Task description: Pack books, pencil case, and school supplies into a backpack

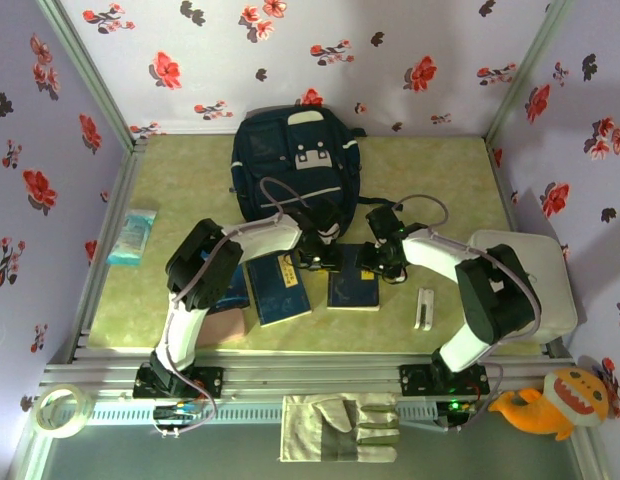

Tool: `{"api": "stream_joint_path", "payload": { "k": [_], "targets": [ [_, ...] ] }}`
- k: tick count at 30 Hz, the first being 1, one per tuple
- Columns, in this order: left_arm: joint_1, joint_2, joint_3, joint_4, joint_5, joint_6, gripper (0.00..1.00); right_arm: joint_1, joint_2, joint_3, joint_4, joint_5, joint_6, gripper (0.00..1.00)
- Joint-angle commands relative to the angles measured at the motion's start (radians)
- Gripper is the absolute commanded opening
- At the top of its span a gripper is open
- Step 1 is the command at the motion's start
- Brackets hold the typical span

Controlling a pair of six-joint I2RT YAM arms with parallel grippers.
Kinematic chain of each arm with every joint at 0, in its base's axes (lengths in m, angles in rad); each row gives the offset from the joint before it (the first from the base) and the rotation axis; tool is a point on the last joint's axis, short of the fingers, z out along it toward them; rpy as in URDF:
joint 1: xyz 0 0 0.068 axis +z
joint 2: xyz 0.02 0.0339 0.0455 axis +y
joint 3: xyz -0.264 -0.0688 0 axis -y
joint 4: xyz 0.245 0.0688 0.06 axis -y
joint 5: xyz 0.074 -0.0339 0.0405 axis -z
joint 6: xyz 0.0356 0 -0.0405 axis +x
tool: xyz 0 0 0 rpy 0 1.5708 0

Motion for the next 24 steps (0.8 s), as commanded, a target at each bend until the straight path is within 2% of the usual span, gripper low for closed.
{"api": "stream_joint_path", "payload": {
  "k": [1, 7, 13, 21, 24],
  "targets": [
    [-0.010, 0.034, 0.033, -0.052, -0.012, 0.034, 0.28, 0.004, -0.069, 0.012, -0.023, -0.092, -0.006, 0.49],
    [-0.016, 0.055, 0.041, -0.070, -0.029, 0.047, 0.27, 0.004, -0.164, 0.037, -0.060, -0.078, 0.004, 0.47],
    [-0.018, 0.064, 0.051, -0.077, -0.035, 0.053, 0.26, 0.004, -0.114, 0.029, -0.060, -0.060, 0.001, 0.33],
    [-0.018, 0.062, 0.060, -0.086, -0.042, 0.060, 0.25, 0.004, -0.088, 0.036, -0.069, -0.023, -0.002, 0.24],
    [-0.018, 0.056, 0.063, -0.086, -0.043, 0.065, 0.25, 0.003, -0.087, 0.038, -0.070, -0.015, -0.004, 0.15]
  ]
}}
